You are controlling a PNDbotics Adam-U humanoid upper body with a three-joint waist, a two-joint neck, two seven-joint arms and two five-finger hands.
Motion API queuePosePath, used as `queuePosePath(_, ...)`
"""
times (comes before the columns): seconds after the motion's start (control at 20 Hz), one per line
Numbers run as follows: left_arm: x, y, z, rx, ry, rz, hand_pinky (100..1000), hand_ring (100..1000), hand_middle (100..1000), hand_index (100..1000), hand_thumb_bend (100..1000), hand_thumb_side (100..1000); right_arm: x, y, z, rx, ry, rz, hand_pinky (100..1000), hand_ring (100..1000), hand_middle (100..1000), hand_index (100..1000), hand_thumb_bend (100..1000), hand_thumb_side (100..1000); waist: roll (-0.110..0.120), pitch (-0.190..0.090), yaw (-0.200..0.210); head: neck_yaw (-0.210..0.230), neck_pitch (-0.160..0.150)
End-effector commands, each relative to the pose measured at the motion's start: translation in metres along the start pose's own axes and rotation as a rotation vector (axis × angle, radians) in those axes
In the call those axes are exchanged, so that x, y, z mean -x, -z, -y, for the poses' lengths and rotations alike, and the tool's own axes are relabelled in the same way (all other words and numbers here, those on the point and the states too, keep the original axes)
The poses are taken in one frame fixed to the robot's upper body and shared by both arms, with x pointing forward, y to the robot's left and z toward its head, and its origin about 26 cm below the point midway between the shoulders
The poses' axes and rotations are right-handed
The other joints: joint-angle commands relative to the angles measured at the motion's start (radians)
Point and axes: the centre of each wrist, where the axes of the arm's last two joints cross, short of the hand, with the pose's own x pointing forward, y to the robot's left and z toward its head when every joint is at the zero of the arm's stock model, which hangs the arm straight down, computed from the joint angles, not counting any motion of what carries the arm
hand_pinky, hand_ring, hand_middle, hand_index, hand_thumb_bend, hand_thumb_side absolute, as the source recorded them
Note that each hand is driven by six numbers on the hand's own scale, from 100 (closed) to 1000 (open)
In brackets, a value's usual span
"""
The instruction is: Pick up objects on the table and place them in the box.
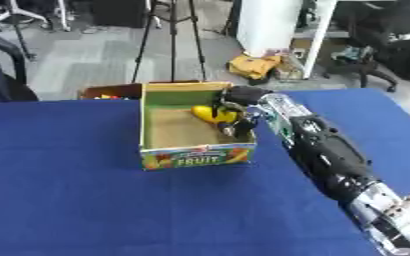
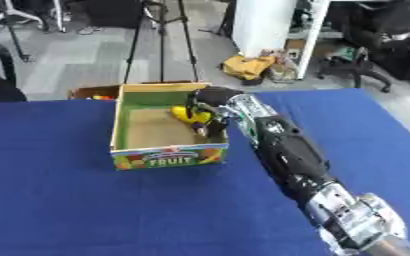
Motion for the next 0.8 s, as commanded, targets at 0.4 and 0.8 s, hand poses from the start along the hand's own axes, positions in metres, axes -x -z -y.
queuePosePath(0.4, -0.002, 0.002, -0.003, 0.002, 0.009, 0.012, 568, 592, 596, 756, 535, 816, 0.003, -0.008, 0.039, 0.166, -0.011, 0.048, 732, 792, 820, 900, 100, 532, -0.009, -0.028, -0.039, 0.003, -0.004)
queuePosePath(0.8, 0.003, -0.003, -0.008, -0.022, 0.026, -0.008, 568, 593, 596, 755, 535, 814, -0.004, -0.030, 0.073, 0.331, -0.018, 0.120, 709, 779, 806, 842, 100, 233, -0.019, -0.038, -0.130, 0.056, 0.012)
